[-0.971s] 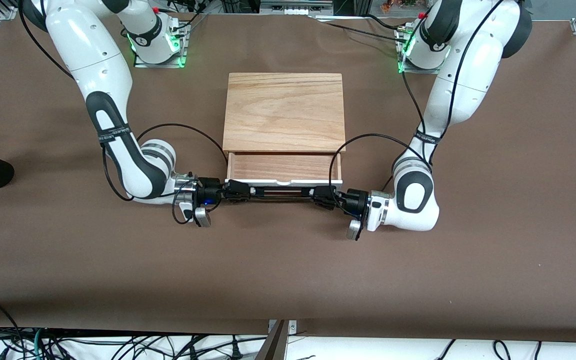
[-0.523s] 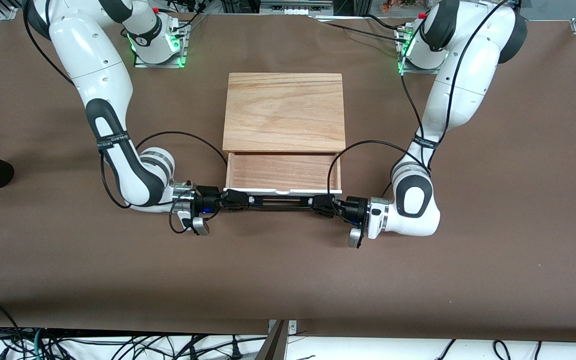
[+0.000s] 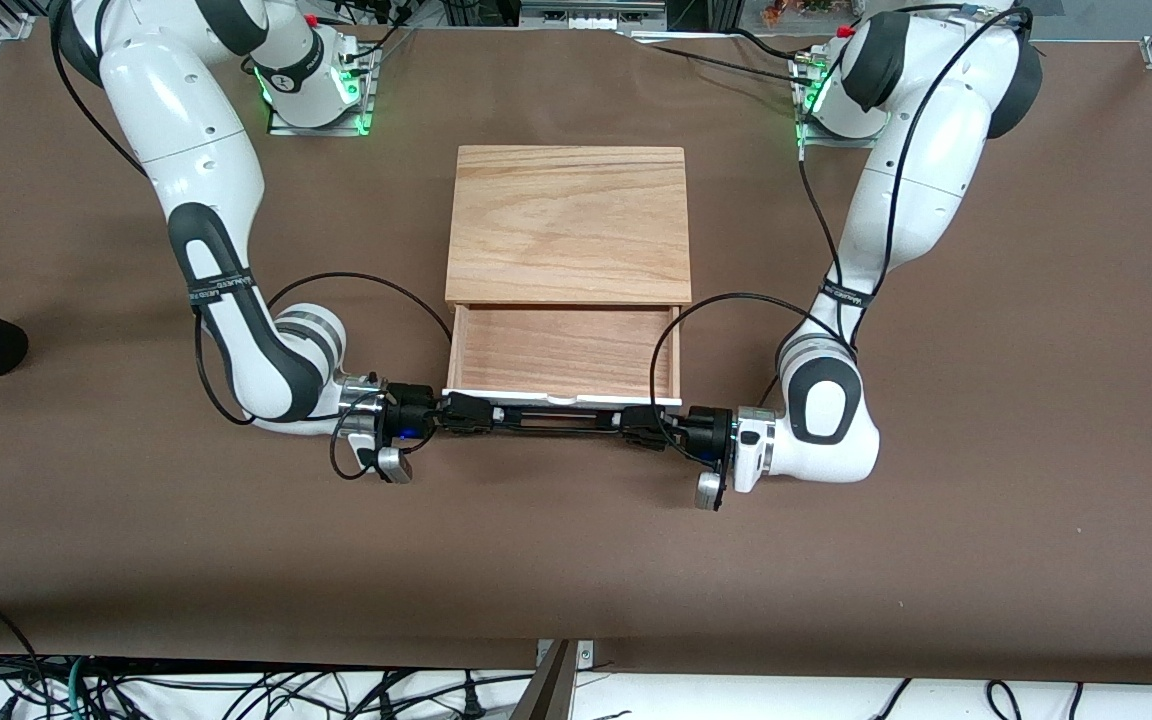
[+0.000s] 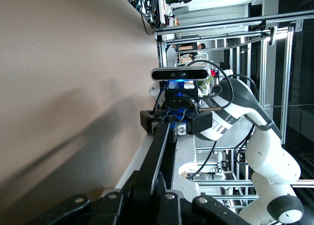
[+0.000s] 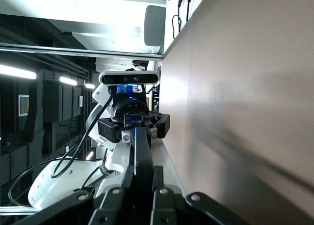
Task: Pull top drawer with both arms simultaneously
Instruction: 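Pull the handle outward with both grippers to slide the drawer open, then open both grippers and draw them back from the handle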
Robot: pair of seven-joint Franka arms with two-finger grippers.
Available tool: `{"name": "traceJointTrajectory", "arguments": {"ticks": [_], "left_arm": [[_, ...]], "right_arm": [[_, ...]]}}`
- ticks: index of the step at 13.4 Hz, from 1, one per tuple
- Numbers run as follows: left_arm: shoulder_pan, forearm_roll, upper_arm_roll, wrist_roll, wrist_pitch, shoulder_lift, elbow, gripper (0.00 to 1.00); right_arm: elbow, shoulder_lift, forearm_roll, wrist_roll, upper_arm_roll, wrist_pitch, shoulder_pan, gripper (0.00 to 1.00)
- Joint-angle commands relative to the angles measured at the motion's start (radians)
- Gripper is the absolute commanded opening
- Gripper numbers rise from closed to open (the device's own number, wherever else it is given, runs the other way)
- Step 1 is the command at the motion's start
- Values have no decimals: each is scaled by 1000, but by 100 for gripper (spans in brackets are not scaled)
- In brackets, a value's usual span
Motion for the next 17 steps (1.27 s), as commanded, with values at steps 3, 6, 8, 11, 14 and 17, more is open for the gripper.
{"name": "traceJointTrajectory", "arguments": {"ticks": [3,6,8,11,14,17], "left_arm": [[-2,-17,17,-59,59,65,142,0],[-8,-17,23,-74,91,73,162,0],[-8,-17,23,-83,94,90,190,0],[-8,-17,23,-87,93,90,189,0],[-8,-17,23,-87,93,87,189,0],[-6,-17,23,-85,91,82,183,12]], "right_arm": [[64,40,46,33,23,96,44,0],[64,40,46,31,23,96,49,0],[64,40,46,33,23,96,50,0],[64,40,46,40,23,98,56,0],[66,38,49,41,23,104,58,0],[67,37,49,41,23,104,58,0]]}}
